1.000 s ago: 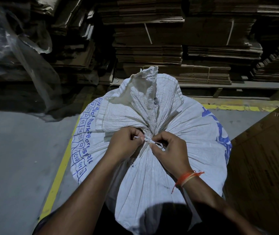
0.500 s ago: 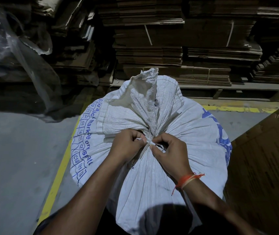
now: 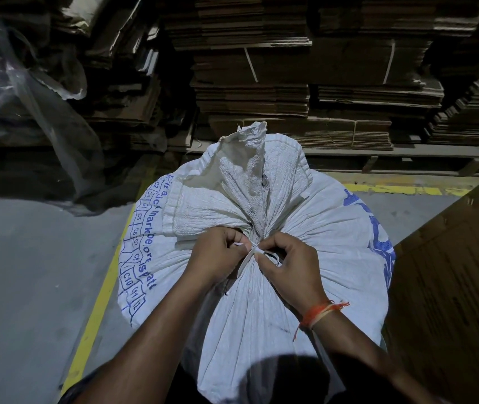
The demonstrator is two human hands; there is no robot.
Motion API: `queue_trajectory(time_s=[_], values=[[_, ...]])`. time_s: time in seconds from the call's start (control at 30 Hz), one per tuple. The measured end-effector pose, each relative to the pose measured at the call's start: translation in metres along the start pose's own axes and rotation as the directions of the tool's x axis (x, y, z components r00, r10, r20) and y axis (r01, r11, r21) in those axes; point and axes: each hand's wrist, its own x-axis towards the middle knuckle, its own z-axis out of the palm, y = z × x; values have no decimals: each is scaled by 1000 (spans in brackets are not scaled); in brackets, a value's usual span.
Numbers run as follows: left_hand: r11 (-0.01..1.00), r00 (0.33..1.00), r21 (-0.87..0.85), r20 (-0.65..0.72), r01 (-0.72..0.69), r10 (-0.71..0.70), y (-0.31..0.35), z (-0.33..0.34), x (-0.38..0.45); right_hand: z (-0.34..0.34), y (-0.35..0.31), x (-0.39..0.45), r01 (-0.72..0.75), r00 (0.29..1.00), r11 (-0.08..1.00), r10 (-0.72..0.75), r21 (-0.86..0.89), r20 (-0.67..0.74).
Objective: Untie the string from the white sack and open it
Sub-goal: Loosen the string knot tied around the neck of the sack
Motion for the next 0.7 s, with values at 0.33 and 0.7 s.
queue_trajectory(time_s=[0.33,0.7], values=[[994,998,111,-56,-23,30,3,-8,-3,0,-1,0,1,1000,1000,-1,-4,-5],[1000,1000,2,1,9,-9,1,-4,-2,1,-1,-1,-7,1000,1000,6,-30,-21]])
